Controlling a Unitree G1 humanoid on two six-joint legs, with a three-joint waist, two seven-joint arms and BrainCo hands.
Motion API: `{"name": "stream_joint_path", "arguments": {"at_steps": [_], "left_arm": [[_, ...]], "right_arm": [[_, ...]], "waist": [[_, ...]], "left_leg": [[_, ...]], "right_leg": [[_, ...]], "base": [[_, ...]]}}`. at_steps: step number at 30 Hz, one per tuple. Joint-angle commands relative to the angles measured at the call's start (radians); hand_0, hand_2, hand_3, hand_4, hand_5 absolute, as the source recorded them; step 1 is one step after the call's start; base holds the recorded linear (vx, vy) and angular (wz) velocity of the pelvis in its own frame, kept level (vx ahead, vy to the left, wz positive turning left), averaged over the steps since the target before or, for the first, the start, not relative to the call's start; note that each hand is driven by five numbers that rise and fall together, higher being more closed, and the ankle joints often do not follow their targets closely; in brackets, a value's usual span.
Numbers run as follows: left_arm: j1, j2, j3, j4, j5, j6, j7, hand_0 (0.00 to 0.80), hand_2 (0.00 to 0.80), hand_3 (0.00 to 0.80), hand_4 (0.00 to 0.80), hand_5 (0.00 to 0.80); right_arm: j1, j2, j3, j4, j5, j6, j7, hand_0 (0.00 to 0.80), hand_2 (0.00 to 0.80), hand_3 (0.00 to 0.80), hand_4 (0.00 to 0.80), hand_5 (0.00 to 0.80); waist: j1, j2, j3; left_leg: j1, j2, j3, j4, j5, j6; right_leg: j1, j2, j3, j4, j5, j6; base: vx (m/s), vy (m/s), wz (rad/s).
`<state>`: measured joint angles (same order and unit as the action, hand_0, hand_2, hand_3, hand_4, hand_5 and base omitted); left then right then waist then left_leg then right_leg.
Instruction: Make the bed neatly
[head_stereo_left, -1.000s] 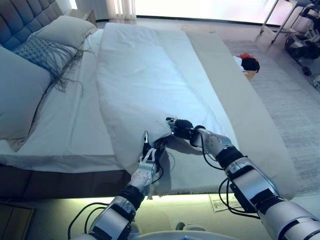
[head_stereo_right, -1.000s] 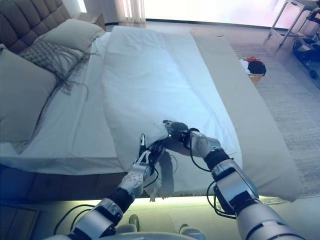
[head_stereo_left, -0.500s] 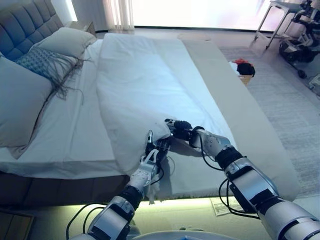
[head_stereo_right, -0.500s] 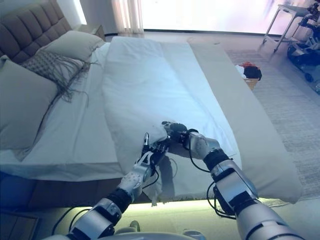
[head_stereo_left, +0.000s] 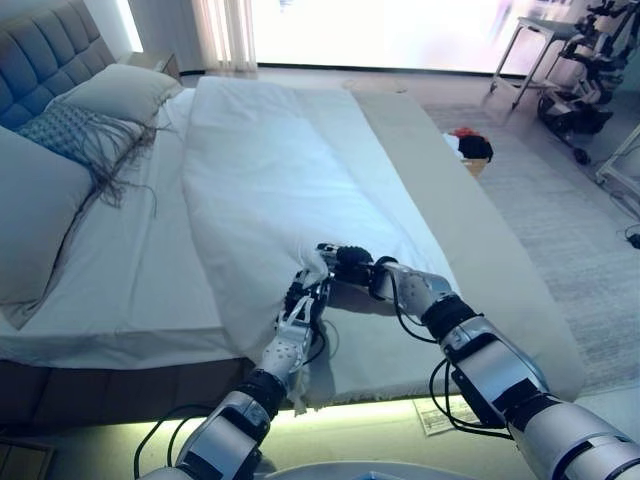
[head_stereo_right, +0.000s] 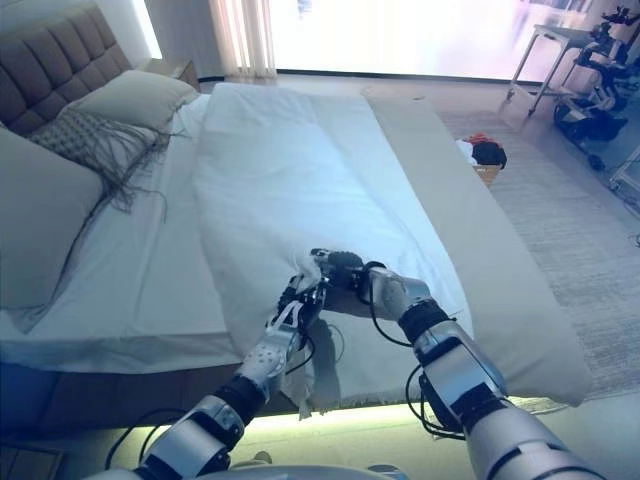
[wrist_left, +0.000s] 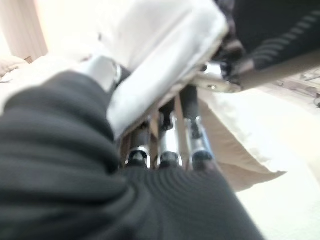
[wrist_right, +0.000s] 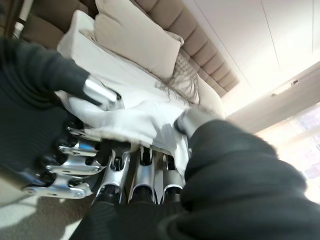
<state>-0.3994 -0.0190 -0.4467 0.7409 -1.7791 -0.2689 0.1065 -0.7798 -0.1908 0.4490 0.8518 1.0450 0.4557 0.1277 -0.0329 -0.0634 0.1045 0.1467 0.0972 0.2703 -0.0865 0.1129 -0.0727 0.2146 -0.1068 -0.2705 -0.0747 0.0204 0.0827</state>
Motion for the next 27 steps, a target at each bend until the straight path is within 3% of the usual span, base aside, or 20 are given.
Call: {"name": "stream_joint_path", "arguments": {"at_steps": [1, 10, 16, 19, 22, 27], "left_arm": [[-0.198, -0.063, 0.021, 0.065, 0.086, -0.027, -0.032, 0.8, 0.8, 0.8, 0.8, 0.8], [-0.189, -0.005, 0.07, 0.032, 0.153, -0.033, -0.009, 0.8, 0.8, 0.8, 0.8, 0.8], [-0.14, 0.081, 0.13, -0.027, 0.208, 0.01, -0.022, 0.8, 0.8, 0.8, 0.8, 0.8], [-0.083, 0.145, 0.184, -0.072, 0.228, 0.051, -0.055, 0.8, 0.8, 0.8, 0.8, 0.8], [0.003, 0.24, 0.275, -0.106, 0.251, 0.121, -0.123, 0.8, 0.8, 0.8, 0.8, 0.8], [0.088, 0.357, 0.425, -0.09, 0.28, 0.214, -0.229, 0.8, 0.8, 0.8, 0.8, 0.8]], "right_arm": [[-0.08, -0.053, 0.014, 0.03, -0.006, -0.017, 0.011, 0.0, 0.0, 0.0, 0.0, 0.0], [-0.021, -0.103, 0.005, 0.059, -0.091, 0.014, 0.036, 0.0, 0.0, 0.0, 0.0, 0.0], [0.125, -0.179, 0.004, 0.042, -0.228, -0.004, 0.167, 0.0, 0.0, 0.0, 0.0, 0.0], [0.265, -0.221, -0.042, 0.014, -0.229, -0.027, 0.205, 0.0, 0.0, 0.0, 0.0, 0.0], [0.467, -0.257, -0.157, 0.025, -0.195, -0.099, 0.242, 0.0, 0.0, 0.0, 0.0, 0.0], [0.649, -0.257, -0.329, 0.203, -0.178, -0.207, 0.294, 0.0, 0.0, 0.0, 0.0, 0.0]], "waist": [[0.008, -0.006, -0.032], [0.017, 0.002, -0.037], [0.026, 0.011, -0.032], [0.032, 0.016, -0.028], [0.035, 0.026, -0.015], [0.037, 0.045, 0.006]], "left_leg": [[0.08, -0.008, -0.002, 0.056, -0.149, -0.019], [0.076, -0.018, -0.018, 0.058, -0.147, -0.015], [0.064, -0.04, -0.038, 0.06, -0.147, -0.005], [0.06, -0.053, -0.047, 0.052, -0.146, 0.001], [0.05, -0.072, -0.051, 0.045, -0.149, 0.014], [0.043, -0.109, -0.046, 0.01, -0.151, 0.032]], "right_leg": [[-0.033, 0.008, 0.001, -0.013, 0.043, 0.041], [-0.03, -0.005, -0.012, -0.013, 0.049, 0.047], [-0.035, -0.019, -0.014, -0.013, 0.058, 0.055], [-0.04, -0.03, -0.015, -0.013, 0.064, 0.063], [-0.054, -0.048, -0.018, -0.013, 0.077, 0.078], [-0.11, -0.082, -0.022, -0.011, 0.121, 0.119]], "base": [[-0.043, 0.027, 0.0], [-0.068, 0.055, 0.0], [-0.1, 0.112, 0.05], [-0.117, 0.135, 0.03], [-0.14, 0.155, 0.01], [-0.129, 0.125, 0.0]]}}
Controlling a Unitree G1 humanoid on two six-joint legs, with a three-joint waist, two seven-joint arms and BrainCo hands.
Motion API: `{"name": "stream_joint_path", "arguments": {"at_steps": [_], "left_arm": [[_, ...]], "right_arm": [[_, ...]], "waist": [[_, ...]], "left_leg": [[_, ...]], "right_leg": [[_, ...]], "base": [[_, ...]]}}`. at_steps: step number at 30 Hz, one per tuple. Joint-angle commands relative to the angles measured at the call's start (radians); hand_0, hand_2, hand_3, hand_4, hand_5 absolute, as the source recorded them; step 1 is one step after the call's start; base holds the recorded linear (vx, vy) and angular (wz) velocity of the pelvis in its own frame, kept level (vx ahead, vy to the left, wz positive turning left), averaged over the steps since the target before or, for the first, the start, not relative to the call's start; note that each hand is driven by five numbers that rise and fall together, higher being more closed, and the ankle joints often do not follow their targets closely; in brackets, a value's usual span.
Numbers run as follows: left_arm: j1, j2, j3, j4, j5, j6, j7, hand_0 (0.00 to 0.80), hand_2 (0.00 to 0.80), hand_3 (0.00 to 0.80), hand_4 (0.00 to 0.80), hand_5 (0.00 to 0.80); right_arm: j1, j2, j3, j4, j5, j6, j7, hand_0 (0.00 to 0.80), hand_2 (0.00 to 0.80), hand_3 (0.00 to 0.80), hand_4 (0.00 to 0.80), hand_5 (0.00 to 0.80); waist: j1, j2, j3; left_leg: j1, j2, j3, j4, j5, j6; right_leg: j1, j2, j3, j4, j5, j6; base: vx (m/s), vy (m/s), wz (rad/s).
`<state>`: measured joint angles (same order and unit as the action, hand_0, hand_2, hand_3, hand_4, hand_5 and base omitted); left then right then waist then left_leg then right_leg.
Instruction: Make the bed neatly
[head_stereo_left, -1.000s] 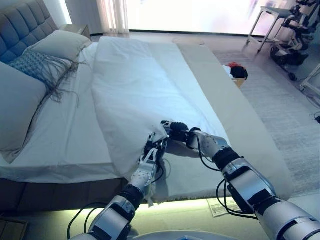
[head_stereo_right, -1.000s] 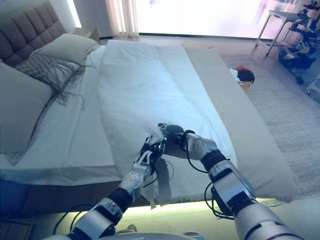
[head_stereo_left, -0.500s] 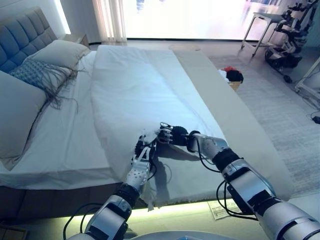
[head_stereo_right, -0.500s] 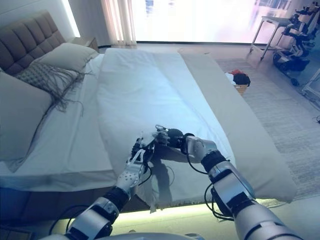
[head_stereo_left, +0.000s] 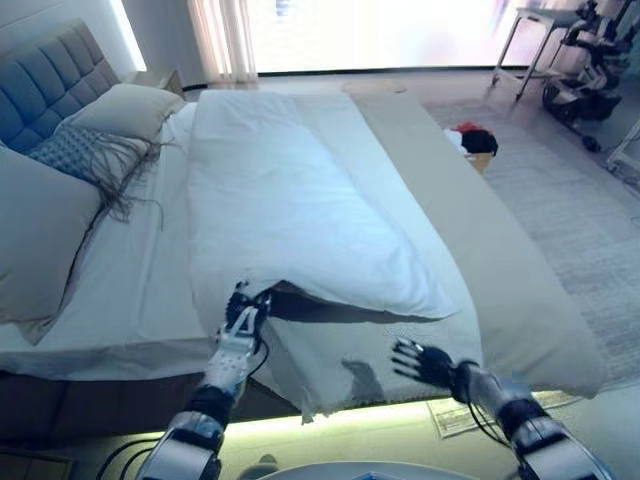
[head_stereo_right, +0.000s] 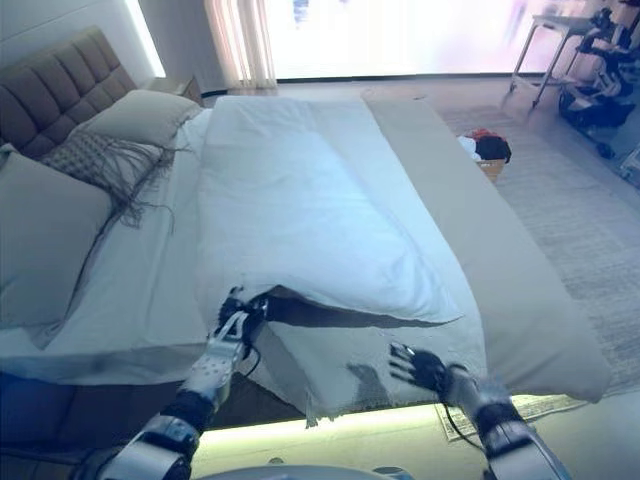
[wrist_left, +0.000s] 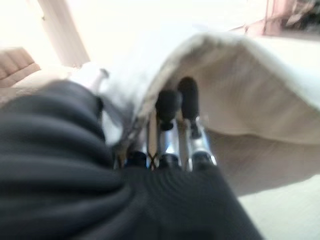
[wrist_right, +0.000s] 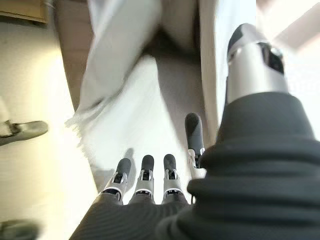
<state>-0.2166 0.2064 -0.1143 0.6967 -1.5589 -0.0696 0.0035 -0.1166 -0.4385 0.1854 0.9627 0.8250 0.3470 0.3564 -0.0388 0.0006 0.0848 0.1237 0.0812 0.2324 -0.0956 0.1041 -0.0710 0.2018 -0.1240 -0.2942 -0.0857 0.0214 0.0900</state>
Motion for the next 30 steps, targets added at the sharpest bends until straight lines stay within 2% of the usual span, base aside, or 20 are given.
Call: {"name": "stream_joint_path", "arguments": {"at_steps": [1, 3, 4, 5, 7, 9, 11, 12, 14, 19, 21, 22, 23, 26, 27, 28, 29, 30], "left_arm": [[-0.089, 0.152, 0.112, -0.051, 0.061, 0.024, -0.125, 0.8, 0.8, 0.8, 0.8, 0.8], [-0.096, 0.195, 0.144, -0.052, 0.056, 0.03, -0.121, 0.8, 0.8, 0.8, 0.8, 0.8], [-0.112, 0.234, 0.154, -0.031, 0.03, 0.031, -0.135, 0.8, 0.8, 0.8, 0.8, 0.8], [-0.124, 0.258, 0.162, -0.008, 0.013, 0.03, -0.153, 0.8, 0.8, 0.8, 0.8, 0.8], [-0.144, 0.308, 0.186, 0.057, -0.043, 0.039, -0.209, 0.8, 0.8, 0.8, 0.8, 0.8], [-0.141, 0.335, 0.234, 0.094, -0.063, 0.036, -0.247, 0.8, 0.8, 0.8, 0.8, 0.8], [-0.131, 0.342, 0.28, 0.111, -0.064, 0.027, -0.264, 0.8, 0.8, 0.8, 0.8, 0.8], [-0.124, 0.349, 0.305, 0.115, -0.074, 0.018, -0.268, 0.8, 0.8, 0.8, 0.8, 0.8], [-0.122, 0.375, 0.352, 0.123, -0.089, 0.005, -0.253, 0.8, 0.8, 0.8, 0.8, 0.8], [-0.134, 0.487, 0.45, 0.204, -0.131, -0.066, -0.178, 0.8, 0.8, 0.8, 0.8, 0.8], [-0.133, 0.537, 0.502, 0.247, -0.133, -0.098, -0.14, 0.8, 0.8, 0.8, 0.8, 0.8], [-0.127, 0.559, 0.528, 0.268, -0.134, -0.107, -0.131, 0.8, 0.8, 0.8, 0.8, 0.8], [-0.117, 0.581, 0.56, 0.29, -0.135, -0.115, -0.119, 0.8, 0.8, 0.8, 0.8, 0.8], [-0.093, 0.617, 0.617, 0.364, -0.149, -0.153, -0.112, 0.8, 0.8, 0.8, 0.8, 0.8], [-0.081, 0.63, 0.643, 0.393, -0.146, -0.149, -0.12, 0.8, 0.8, 0.8, 0.8, 0.8], [-0.076, 0.635, 0.651, 0.402, -0.145, -0.148, -0.12, 0.8, 0.8, 0.8, 0.8, 0.8], [-0.047, 0.652, 0.685, 0.445, -0.141, -0.141, -0.121, 0.8, 0.8, 0.8, 0.8, 0.8], [-0.035, 0.66, 0.697, 0.474, -0.162, -0.138, -0.12, 0.8, 0.8, 0.8, 0.8, 0.8]], "right_arm": [[-0.003, -0.007, -0.083, 0.115, 0.027, -0.111, 0.082, 0.0, 0.0, 0.0, 0.0, 0.0], [-0.003, -0.002, -0.093, 0.129, 0.047, -0.122, 0.082, 0.0, 0.0, 0.0, 0.0, 0.0], [-0.014, -0.003, -0.09, 0.131, 0.075, -0.128, 0.08, 0.0, 0.0, 0.0, 0.0, 0.0], [-0.022, -0.007, -0.085, 0.133, 0.095, -0.131, 0.082, 0.0, 0.0, 0.0, 0.0, 0.0], [-0.044, -0.02, -0.073, 0.15, 0.137, -0.144, 0.085, 0.0, 0.0, 0.0, 0.0, 0.0], [-0.066, -0.021, -0.074, 0.197, 0.142, -0.163, 0.108, 0.0, 0.0, 0.0, 0.0, 0.0], [-0.087, -0.016, -0.076, 0.223, 0.129, -0.171, 0.123, 0.0, 0.0, 0.0, 0.0, 0.0], [-0.107, -0.019, -0.074, 0.23, 0.118, -0.167, 0.13, 0.0, 0.0, 0.0, 0.0, 0.0], [-0.145, -0.029, -0.067, 0.233, 0.103, -0.159, 0.129, 0.0, 0.0, 0.0, 0.0, 0.0], [-0.169, -0.061, -0.046, 0.209, 0.104, -0.145, 0.122, 0.0, 0.0, 0.0, 0.0, 0.0], [-0.173, -0.071, -0.047, 0.226, 0.105, -0.142, 0.11, 0.0, 0.0, 0.0, 0.0, 0.0], [-0.176, -0.074, -0.051, 0.231, 0.102, -0.139, 0.106, 0.0, 0.0, 0.0, 0.0, 0.0], [-0.171, -0.078, -0.063, 0.235, 0.099, -0.137, 0.099, 0.0, 0.0, 0.0, 0.0, 0.0], [-0.139, -0.089, -0.103, 0.258, 0.119, -0.149, 0.103, 0.0, 0.0, 0.0, 0.0, 0.0], [-0.129, -0.09, -0.118, 0.27, 0.123, -0.155, 0.11, 0.0, 0.0, 0.0, 0.0, 0.0], [-0.127, -0.09, -0.121, 0.274, 0.127, -0.156, 0.11, 0.0, 0.0, 0.0, 0.0, 0.0], [-0.108, -0.095, -0.146, 0.294, 0.133, -0.163, 0.12, 0.0, 0.0, 0.0, 0.0, 0.0], [-0.099, -0.099, -0.16, 0.302, 0.132, -0.162, 0.128, 0.0, 0.0, 0.0, 0.0, 0.0]], "waist": [[0.043, -0.018, 0.031], [0.049, -0.008, 0.047], [0.051, 0.011, 0.056], [0.051, 0.018, 0.059], [0.059, 0.018, 0.055], [0.09, -0.012, 0.038], [0.133, -0.026, 0.016], [0.152, -0.026, 0.013], [0.165, -0.023, 0.023], [0.174, 0.005, 0.041], [0.182, 0.012, 0.053], [0.182, 0.011, 0.056], [0.176, 0.008, 0.061], [0.145, -0.024, 0.071], [0.134, -0.029, 0.07], [0.129, -0.029, 0.071], [0.107, -0.027, 0.057], [0.095, -0.022, 0.046]], "left_leg": [[0.064, -0.095, -0.009, 0.017, -0.145, 0.033], [0.049, -0.098, -0.009, 0.02, -0.142, 0.052], [0.03, -0.094, -0.01, 0.023, -0.129, 0.069], [0.017, -0.096, -0.016, 0.026, -0.121, 0.075], [-0.029, -0.112, -0.043, 0.055, -0.105, 0.079], [-0.1, -0.135, -0.038, 0.102, -0.099, 0.071], [-0.157, -0.137, -0.025, 0.132, -0.087, 0.054], [-0.179, -0.129, -0.027, 0.14, -0.075, 0.041], [-0.202, -0.121, -0.033, 0.144, -0.059, 0.02], [-0.252, -0.116, -0.059, 0.081, 0.034, -0.024], [-0.266, -0.125, -0.112, 0.074, 0.07, -0.044], [-0.267, -0.126, -0.127, 0.097, 0.061, -0.045], [-0.264, -0.12, -0.122, 0.15, 0.042, -0.043], [-0.248, -0.077, -0.081, 0.367, -0.034, -0.037], [-0.223, -0.055, -0.078, 0.388, -0.069, -0.032], [-0.213, -0.05, -0.077, 0.392, -0.08, -0.031], [-0.14, -0.01, -0.084, 0.371, -0.096, -0.032], [-0.101, 0.007, -0.094, 0.341, -0.091, -0.039]], "right_leg": [[-0.113, -0.074, 0.002, 0.015, 0.137, 0.117], [-0.146, -0.082, 0.013, 0.184, 0.114, 0.113], [-0.173, -0.064, 0.023, 0.353, 0.068, 0.103], [-0.19, -0.048, 0.04, 0.431, 0.031, 0.094], [-0.156, 0.01, 0.08, 0.475, -0.024, 0.076], [-0.044, 0.036, 0.088, 0.36, -0.051, 0.065], [0.033, 0.043, 0.06, 0.217, -0.081, 0.048], [0.052, 0.05, 0.047, 0.154, -0.108, 0.034], [0.069, 0.065, 0.053, 0.092, -0.12, 0.015], [0.069, 0.113, 0.075, 0.015, -0.091, -0.023], [0.058, 0.115, 0.092, -0.001, -0.075, -0.028], [0.044, 0.11, 0.091, -0.002, -0.067, -0.029], [0.026, 0.099, 0.08, -0.002, -0.055, -0.033], [-0.01, 0.05, 0.039, -0.001, -0.017, -0.038], [-0.019, 0.039, 0.026, 0.0, -0.01, -0.032], [-0.019, 0.037, 0.022, 0.001, -0.009, -0.03], [-0.034, 0.029, 0.02, 0.004, -0.008, -0.024], [-0.039, 0.026, 0.021, 0.006, -0.008, -0.018]], "base": [[-0.23, 0.085, 0.0], [-0.303, 0.112, 0.0], [-0.328, 0.135, 0.05], [-0.365, 0.088, 0.09], [-0.265, -0.032, 0.19], [-0.211, -0.123, 0.55], [-0.199, -0.143, 0.19], [-0.196, -0.129, -0.07], [-0.214, -0.099, 0.0], [-0.222, -0.03, 0.03], [-0.21, 0.034, 0.04], [-0.277, 0.073, -0.01], [-0.328, 0.094, -0.02], [-0.316, 0.119, 0.15], [-0.205, 0.126, 0.3], [-0.175, 0.224, 0.27], [-0.143, 0.263, -0.06], [-0.132, 0.298, -0.31]]}}
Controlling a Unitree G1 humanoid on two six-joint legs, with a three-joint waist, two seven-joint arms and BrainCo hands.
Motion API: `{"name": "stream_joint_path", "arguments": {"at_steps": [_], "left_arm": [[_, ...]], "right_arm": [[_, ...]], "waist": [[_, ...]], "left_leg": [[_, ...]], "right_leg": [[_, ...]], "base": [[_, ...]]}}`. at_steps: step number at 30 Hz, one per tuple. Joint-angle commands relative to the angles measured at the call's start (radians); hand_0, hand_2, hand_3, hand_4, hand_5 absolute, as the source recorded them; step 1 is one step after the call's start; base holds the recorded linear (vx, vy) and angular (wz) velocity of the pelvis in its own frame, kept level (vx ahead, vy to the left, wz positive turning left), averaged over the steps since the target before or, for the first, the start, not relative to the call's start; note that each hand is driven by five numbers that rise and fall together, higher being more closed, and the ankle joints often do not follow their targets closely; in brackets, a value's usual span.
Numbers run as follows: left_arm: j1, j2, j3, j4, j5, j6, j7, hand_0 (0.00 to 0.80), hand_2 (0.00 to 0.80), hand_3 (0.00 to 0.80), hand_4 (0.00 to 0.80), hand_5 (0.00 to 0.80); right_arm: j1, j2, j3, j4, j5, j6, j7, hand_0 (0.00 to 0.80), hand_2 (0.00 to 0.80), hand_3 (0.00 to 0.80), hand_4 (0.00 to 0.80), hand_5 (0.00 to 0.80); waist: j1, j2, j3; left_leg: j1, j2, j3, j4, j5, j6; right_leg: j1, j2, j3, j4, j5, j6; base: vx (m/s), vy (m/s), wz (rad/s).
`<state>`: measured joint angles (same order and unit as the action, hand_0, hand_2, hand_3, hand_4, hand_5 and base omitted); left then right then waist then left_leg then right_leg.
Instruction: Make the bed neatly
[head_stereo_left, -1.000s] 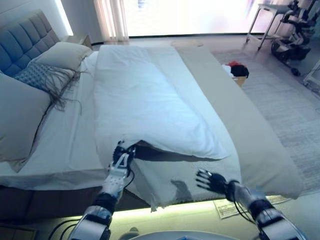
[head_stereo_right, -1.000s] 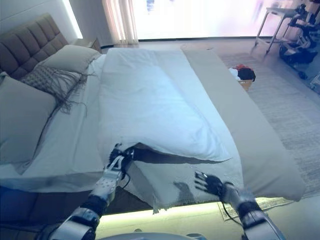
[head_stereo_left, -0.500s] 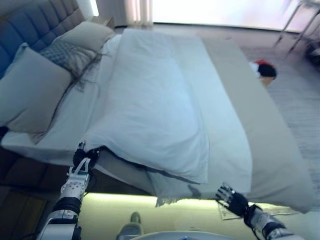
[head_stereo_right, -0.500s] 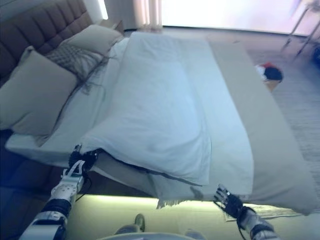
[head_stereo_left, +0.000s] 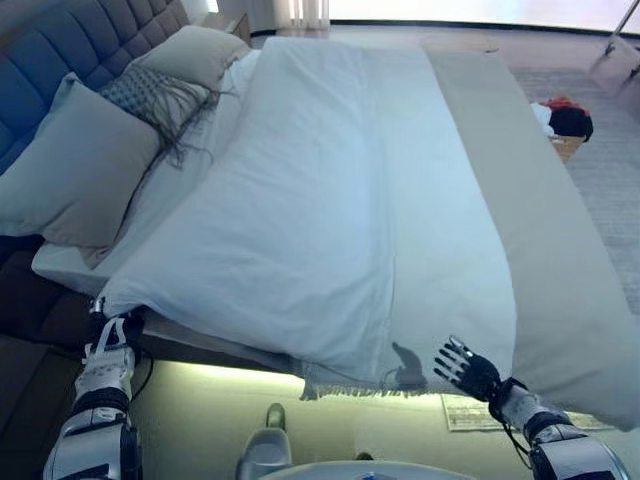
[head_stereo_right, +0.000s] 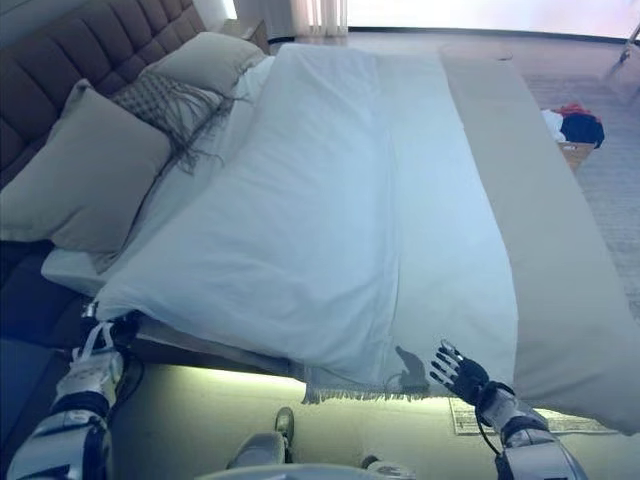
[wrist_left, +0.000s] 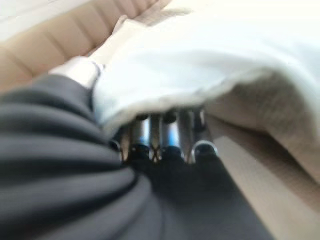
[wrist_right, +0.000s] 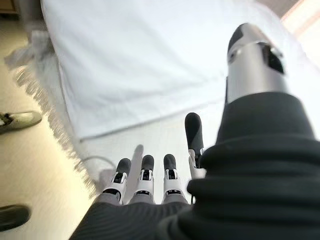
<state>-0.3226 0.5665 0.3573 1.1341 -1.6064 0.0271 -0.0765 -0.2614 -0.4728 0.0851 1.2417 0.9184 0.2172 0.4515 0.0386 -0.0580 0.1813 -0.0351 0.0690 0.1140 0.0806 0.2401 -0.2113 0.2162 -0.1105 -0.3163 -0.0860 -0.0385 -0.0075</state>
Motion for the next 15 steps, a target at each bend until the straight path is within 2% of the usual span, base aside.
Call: {"name": "stream_joint_path", "arguments": {"at_steps": [1, 2, 5, 9, 10, 13, 14, 15], "left_arm": [[0.079, 0.303, 0.233, 0.052, -0.121, -0.23, -0.038, 0.8, 0.8, 0.8, 0.8, 0.8], [0.102, 0.305, 0.256, 0.078, -0.102, -0.217, -0.023, 0.8, 0.8, 0.8, 0.8, 0.8], [0.122, 0.292, 0.24, 0.109, -0.1, -0.167, -0.021, 0.8, 0.8, 0.8, 0.8, 0.8], [0.11, 0.289, 0.199, 0.152, -0.105, -0.097, -0.062, 0.8, 0.8, 0.8, 0.8, 0.8], [0.102, 0.295, 0.191, 0.178, -0.11, -0.073, -0.071, 0.8, 0.8, 0.8, 0.8, 0.8], [0.096, 0.318, 0.184, 0.196, -0.104, -0.038, -0.046, 0.8, 0.8, 0.8, 0.8, 0.8], [0.105, 0.322, 0.188, 0.195, -0.102, -0.03, -0.039, 0.8, 0.8, 0.8, 0.8, 0.8], [0.113, 0.322, 0.189, 0.192, -0.098, -0.027, -0.038, 0.8, 0.8, 0.8, 0.8, 0.8]], "right_arm": [[0.052, -0.069, -0.066, 0.027, 0.041, -0.03, 0.033, 0.0, 0.0, 0.0, 0.0, 0.0], [0.06, -0.076, -0.085, 0.031, 0.044, -0.024, 0.019, 0.0, 0.0, 0.0, 0.0, 0.0], [0.073, -0.083, -0.108, 0.037, 0.069, -0.028, -0.015, 0.0, 0.0, 0.0, 0.0, 0.0], [0.08, -0.077, -0.121, 0.032, 0.082, -0.033, -0.036, 0.0, 0.0, 0.0, 0.0, 0.0], [0.082, -0.069, -0.127, 0.038, 0.074, -0.034, -0.031, 0.0, 0.0, 0.0, 0.0, 0.0], [0.087, -0.047, -0.128, 0.032, 0.045, -0.033, -0.003, 0.0, 0.0, 0.0, 0.0, 0.0], [0.087, -0.03, -0.122, 0.025, 0.03, -0.038, 0.006, 0.0, 0.0, 0.0, 0.0, 0.0], [0.087, -0.019, -0.11, 0.016, 0.028, -0.041, 0.013, 0.0, 0.0, 0.0, 0.0, 0.0]], "waist": [[0.012, 0.041, -0.056], [0.005, 0.054, -0.069], [-0.012, 0.082, -0.08], [-0.031, 0.108, -0.059], [-0.034, 0.111, -0.052], [-0.033, 0.107, -0.039], [-0.029, 0.106, -0.033], [-0.022, 0.109, -0.029]], "left_leg": [[0.084, 0.026, 0.014, 0.14, -0.225, 0.096], [0.136, 0.028, -0.015, 0.063, -0.245, 0.093], [0.191, -0.01, -0.029, -0.099, -0.281, 0.108], [0.216, -0.055, -0.051, -0.163, -0.288, 0.131], [0.216, -0.075, -0.053, -0.165, -0.296, 0.145], [0.221, -0.095, -0.039, -0.167, -0.309, 0.162], [0.222, -0.097, -0.02, -0.167, -0.311, 0.17], [0.22, -0.095, 0.0, -0.166, -0.311, 0.18]], "right_leg": [[-0.054, 0.011, 0.045, 0.007, 0.051, 0.083], [-0.058, 0.003, 0.053, 0.008, 0.052, 0.096], [-0.076, -0.022, 0.064, 0.017, 0.071, 0.126], [-0.141, -0.061, 0.076, 0.043, 0.112, 0.167], [-0.167, -0.079, 0.079, 0.041, 0.142, 0.187], [-0.214, -0.108, 0.063, 0.044, 0.203, 0.206], [-0.233, -0.118, 0.047, 0.091, 0.218, 0.208], [-0.242, -0.117, 0.043, 0.177, 0.197, 0.205]], "base": [[-0.081, 0.321, -0.47], [-0.079, 0.337, -0.27], [-0.135, 0.33, -0.05], [-0.182, 0.301, 0.2], [-0.168, 0.216, 0.21], [-0.182, 0.173, 0.08], [-0.215, 0.137, -0.09], [-0.252, 0.139, -0.23]]}}
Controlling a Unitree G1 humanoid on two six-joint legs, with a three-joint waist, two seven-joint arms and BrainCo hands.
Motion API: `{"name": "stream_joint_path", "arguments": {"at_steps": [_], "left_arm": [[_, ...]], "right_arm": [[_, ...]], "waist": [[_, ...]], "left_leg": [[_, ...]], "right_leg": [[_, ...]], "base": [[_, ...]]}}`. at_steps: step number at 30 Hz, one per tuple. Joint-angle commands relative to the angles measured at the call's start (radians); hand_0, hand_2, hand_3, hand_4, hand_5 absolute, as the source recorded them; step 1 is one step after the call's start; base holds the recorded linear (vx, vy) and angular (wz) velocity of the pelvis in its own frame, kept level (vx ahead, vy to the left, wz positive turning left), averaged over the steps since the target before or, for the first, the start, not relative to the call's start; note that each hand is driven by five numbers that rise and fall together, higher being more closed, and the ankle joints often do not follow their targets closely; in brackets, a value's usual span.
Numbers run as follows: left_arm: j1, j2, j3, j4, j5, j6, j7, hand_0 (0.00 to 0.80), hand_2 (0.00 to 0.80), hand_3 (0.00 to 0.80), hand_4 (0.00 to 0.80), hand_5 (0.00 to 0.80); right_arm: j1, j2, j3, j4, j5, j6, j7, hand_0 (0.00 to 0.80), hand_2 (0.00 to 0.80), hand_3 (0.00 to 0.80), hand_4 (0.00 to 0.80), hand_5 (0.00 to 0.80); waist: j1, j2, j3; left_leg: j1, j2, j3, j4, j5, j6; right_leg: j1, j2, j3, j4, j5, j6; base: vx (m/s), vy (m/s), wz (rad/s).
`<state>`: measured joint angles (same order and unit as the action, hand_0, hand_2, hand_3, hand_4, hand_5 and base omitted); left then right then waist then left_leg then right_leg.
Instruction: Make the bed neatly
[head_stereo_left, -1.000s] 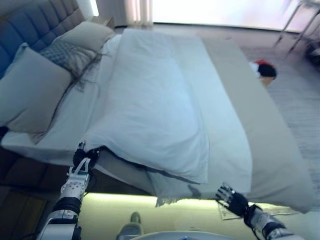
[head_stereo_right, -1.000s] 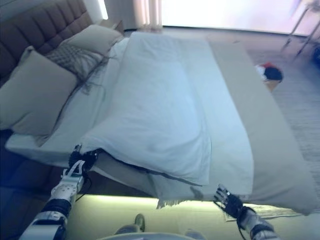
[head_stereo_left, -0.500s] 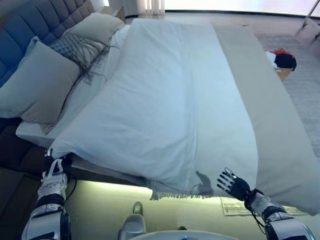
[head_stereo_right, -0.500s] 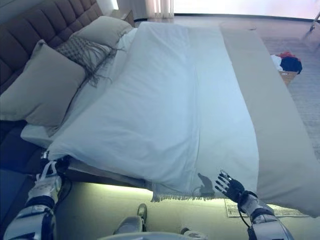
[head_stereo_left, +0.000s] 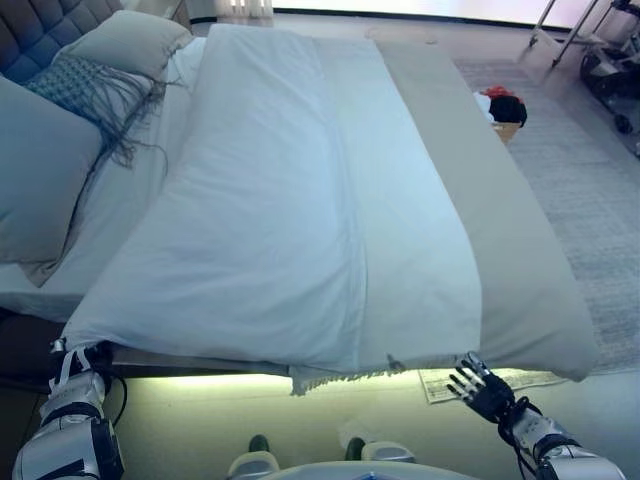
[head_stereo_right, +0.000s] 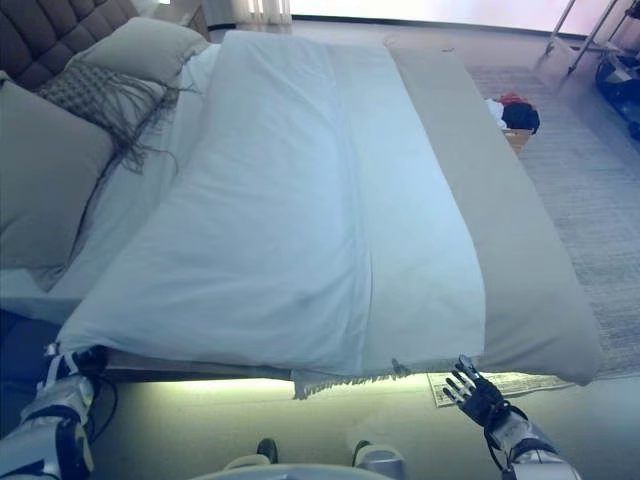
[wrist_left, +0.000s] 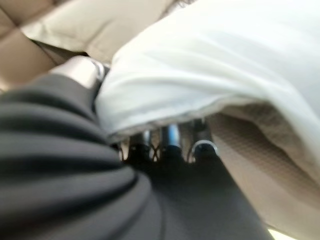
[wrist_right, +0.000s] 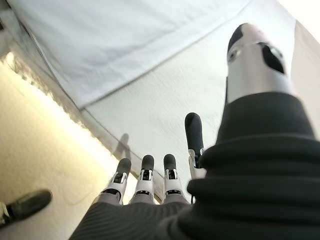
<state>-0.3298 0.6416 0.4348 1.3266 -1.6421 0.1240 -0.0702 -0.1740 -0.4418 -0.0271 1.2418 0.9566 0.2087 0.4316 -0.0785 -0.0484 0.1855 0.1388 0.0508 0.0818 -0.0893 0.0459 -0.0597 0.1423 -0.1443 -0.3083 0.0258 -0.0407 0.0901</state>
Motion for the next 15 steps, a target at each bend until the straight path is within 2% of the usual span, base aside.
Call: {"name": "stream_joint_path", "arguments": {"at_steps": [1, 2, 4, 5, 7, 10, 11, 12, 13, 14, 15], "left_arm": [[0.124, 0.242, 0.106, -0.001, -0.064, -0.126, -0.049, 0.8, 0.8, 0.8, 0.8, 0.8], [0.131, 0.232, 0.102, 0.005, -0.061, -0.123, -0.062, 0.8, 0.8, 0.8, 0.8, 0.8], [0.138, 0.209, 0.094, 0.019, -0.046, -0.122, -0.095, 0.8, 0.8, 0.8, 0.8, 0.8], [0.143, 0.189, 0.092, 0.022, -0.029, -0.122, -0.113, 0.8, 0.8, 0.8, 0.8, 0.8], [0.148, 0.151, 0.095, -0.005, 0.012, -0.118, -0.118, 0.8, 0.8, 0.8, 0.8, 0.8], [0.155, 0.091, 0.09, -0.085, 0.086, -0.108, -0.07, 0.8, 0.8, 0.8, 0.8, 0.8], [0.16, 0.079, 0.089, -0.098, 0.105, -0.104, -0.065, 0.718, 0.718, 0.718, 0.718, 0.718], [0.166, 0.064, 0.086, -0.118, 0.125, -0.1, -0.059, 0.436, 0.436, 0.436, 0.436, 0.436], [0.168, 0.049, 0.075, -0.139, 0.139, -0.088, -0.053, 0.0, 0.0, 0.0, 0.0, 0.0], [0.17, 0.038, 0.063, -0.156, 0.143, -0.085, -0.051, 0.0, 0.0, 0.0, 0.0, 0.0], [0.176, 0.022, 0.05, -0.176, 0.143, -0.067, -0.073, 0.0, 0.0, 0.0, 0.0, 0.0]], "right_arm": [[-0.002, -0.046, 0.014, 0.009, -0.006, -0.035, 0.036, 0.0, 0.0, 0.0, 0.0, 0.0], [-0.001, -0.043, 0.029, -0.003, -0.002, -0.035, 0.044, 0.0, 0.0, 0.0, 0.0, 0.0], [-0.005, -0.039, 0.045, -0.01, 0.002, -0.035, 0.053, 0.0, 0.0, 0.0, 0.0, 0.0], [-0.01, -0.04, 0.05, -0.003, -0.003, -0.032, 0.062, 0.0, 0.0, 0.0, 0.0, 0.0], [-0.022, -0.043, 0.053, 0.01, -0.015, -0.025, 0.069, 0.0, 0.0, 0.0, 0.0, 0.0], [-0.042, -0.057, 0.045, 0.019, -0.041, 0.001, 0.068, 0.0, 0.0, 0.0, 0.0, 0.0], [-0.042, -0.062, 0.04, 0.02, -0.051, 0.005, 0.075, 0.0, 0.0, 0.0, 0.0, 0.0], [-0.037, -0.068, 0.034, 0.021, -0.064, 0.007, 0.084, 0.0, 0.0, 0.0, 0.0, 0.0], [-0.029, -0.072, 0.034, 0.018, -0.075, 0.006, 0.082, 0.0, 0.0, 0.0, 0.0, 0.0], [-0.028, -0.075, 0.035, 0.013, -0.078, 0.006, 0.078, 0.0, 0.0, 0.0, 0.0, 0.0], [-0.03, -0.081, 0.038, 0.004, -0.081, 0.006, 0.068, 0.0, 0.0, 0.0, 0.0, 0.0]], "waist": [[0.1, 0.102, -0.031], [0.103, 0.108, -0.03], [0.109, 0.104, -0.035], [0.121, 0.09, -0.045], [0.156, 0.065, -0.061], [0.179, 0.043, -0.058], [0.181, 0.039, -0.057], [0.181, 0.034, -0.05], [0.183, 0.028, -0.041], [0.184, 0.023, -0.033], [0.191, 0.016, -0.02]], "left_leg": [[0.034, -0.076, 0.045, 0.005, -0.101, 0.036], [0.021, -0.071, 0.055, 0.009, -0.088, 0.045], [-0.006, -0.07, 0.061, 0.012, -0.072, 0.056], [-0.028, -0.076, 0.066, 0.016, -0.061, 0.056], [-0.069, -0.079, 0.077, 0.04, -0.049, 0.037], [-0.108, -0.065, 0.076, 0.088, -0.053, 0.022], [-0.114, -0.064, 0.074, 0.1, -0.055, 0.019], [-0.123, -0.065, 0.066, 0.125, -0.061, 0.015], [-0.14, -0.07, 0.05, 0.161, -0.071, 0.008], [-0.162, -0.072, 0.032, 0.192, -0.071, 0.004], [-0.18, -0.075, -0.005, 0.237, -0.092, 0.004]], "right_leg": [[-0.178, -0.074, 0.038, 0.138, 0.177, 0.097], [-0.174, -0.046, 0.047, 0.226, 0.124, 0.084], [-0.153, 0.001, 0.055, 0.263, 0.056, 0.065], [-0.107, 0.031, 0.05, 0.226, 0.013, 0.052], [-0.033, 0.039, 0.02, 0.071, -0.009, 0.033], [-0.006, 0.052, 0.015, -0.013, -0.008, 0.017], [-0.005, 0.055, 0.014, -0.02, -0.008, 0.012], [0.001, 0.058, 0.014, -0.025, -0.009, 0.004], [0.01, 0.06, 0.023, -0.033, -0.008, -0.002], [0.007, 0.058, 0.032, -0.037, 0.001, -0.006], [0.001, 0.051, 0.044, -0.034, 0.002, -0.009]], "base": [[-0.244, 0.133, -0.3], [-0.238, 0.088, -0.32], [-0.16, 0.022, -0.23], [-0.103, -0.069, -0.14], [-0.08, -0.111, -0.16], [-0.063, -0.068, -0.26], [-0.068, -0.009, 0.04], [-0.035, 0.004, 0.06], [-0.064, 0.016, 0.02], [-0.119, 0.043, 0.14], [-0.178, 0.064, 0.22]]}}
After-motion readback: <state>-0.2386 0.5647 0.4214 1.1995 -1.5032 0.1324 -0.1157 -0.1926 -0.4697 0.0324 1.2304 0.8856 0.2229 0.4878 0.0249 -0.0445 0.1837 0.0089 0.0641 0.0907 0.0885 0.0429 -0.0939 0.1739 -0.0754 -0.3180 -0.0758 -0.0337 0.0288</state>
